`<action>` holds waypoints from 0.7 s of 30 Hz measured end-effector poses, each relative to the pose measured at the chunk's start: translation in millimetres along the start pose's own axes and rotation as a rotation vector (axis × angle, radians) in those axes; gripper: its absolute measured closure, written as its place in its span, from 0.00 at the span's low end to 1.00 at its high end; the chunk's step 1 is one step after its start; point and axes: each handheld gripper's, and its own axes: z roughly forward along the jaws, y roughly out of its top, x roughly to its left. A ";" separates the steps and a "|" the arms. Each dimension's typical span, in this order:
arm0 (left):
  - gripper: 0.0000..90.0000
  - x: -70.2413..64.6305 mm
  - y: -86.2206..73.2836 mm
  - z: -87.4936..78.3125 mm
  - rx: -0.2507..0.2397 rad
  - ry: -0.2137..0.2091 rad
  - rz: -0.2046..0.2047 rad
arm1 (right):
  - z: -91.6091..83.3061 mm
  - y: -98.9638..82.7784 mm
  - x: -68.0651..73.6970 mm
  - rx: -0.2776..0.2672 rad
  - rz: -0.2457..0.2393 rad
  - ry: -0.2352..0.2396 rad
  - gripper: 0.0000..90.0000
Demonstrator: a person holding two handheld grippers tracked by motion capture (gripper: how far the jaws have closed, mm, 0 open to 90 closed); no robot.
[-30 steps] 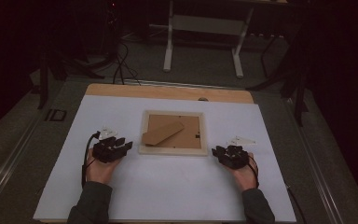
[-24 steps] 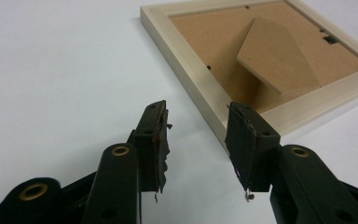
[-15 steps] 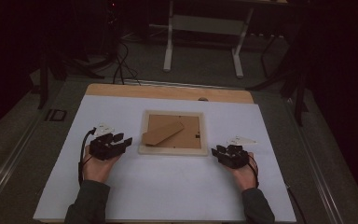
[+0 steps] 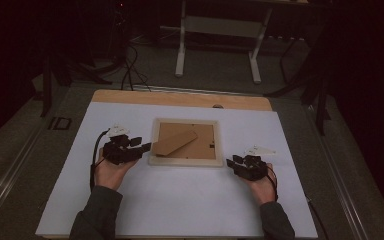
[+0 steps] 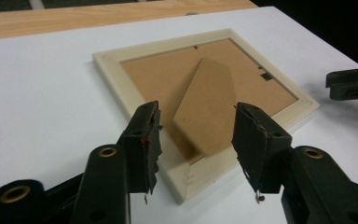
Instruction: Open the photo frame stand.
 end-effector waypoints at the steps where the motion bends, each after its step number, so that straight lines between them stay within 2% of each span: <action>1: 0.57 -0.9 3.8 2.8 0.001 -0.003 0.005 | 0.0 -0.1 0.0 0.001 0.001 0.002 0.69; 8: 0.54 0.2 18.0 21.2 0.016 -0.024 -0.001 | 0.6 -0.3 0.3 0.002 0.001 0.004 0.67; 9: 0.56 0.7 20.4 25.8 0.019 -0.049 -0.011 | 0.6 -0.4 0.3 0.004 0.004 0.006 0.67; 16: 0.58 0.3 27.3 39.5 0.035 -0.087 -0.014 | 1.0 -0.4 0.3 0.000 0.013 0.017 0.66; 17: 0.56 2.6 28.5 44.6 0.039 -0.109 -0.032 | 1.1 -0.2 0.7 0.002 0.011 0.018 0.65; 20: 0.53 5.5 29.0 49.3 0.047 -0.120 -0.044 | 1.0 -0.2 0.8 0.001 0.013 0.018 0.65; 21: 0.53 8.7 29.0 53.3 0.053 -0.146 -0.054 | 0.6 -0.2 0.6 -0.001 0.015 0.019 0.65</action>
